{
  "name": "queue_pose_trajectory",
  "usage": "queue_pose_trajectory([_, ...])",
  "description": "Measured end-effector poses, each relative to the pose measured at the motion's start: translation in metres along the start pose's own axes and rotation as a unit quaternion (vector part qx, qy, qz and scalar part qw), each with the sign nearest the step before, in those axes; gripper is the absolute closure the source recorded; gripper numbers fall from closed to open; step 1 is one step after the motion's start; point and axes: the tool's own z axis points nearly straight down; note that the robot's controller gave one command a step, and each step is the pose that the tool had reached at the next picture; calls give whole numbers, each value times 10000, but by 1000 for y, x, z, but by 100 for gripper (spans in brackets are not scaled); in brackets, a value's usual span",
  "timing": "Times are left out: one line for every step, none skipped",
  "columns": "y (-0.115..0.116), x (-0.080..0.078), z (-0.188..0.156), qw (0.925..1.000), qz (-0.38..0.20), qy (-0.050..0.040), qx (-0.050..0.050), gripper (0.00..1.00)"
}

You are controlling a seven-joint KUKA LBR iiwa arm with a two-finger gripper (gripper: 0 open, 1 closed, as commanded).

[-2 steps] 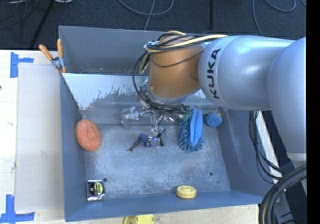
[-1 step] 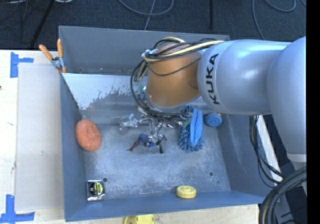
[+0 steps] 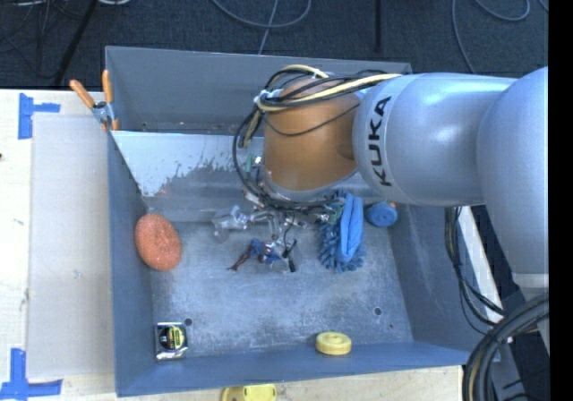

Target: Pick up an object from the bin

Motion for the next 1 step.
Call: queue_pose_trajectory([-13, 13, 21, 9982, -594, 5, -12, 100])
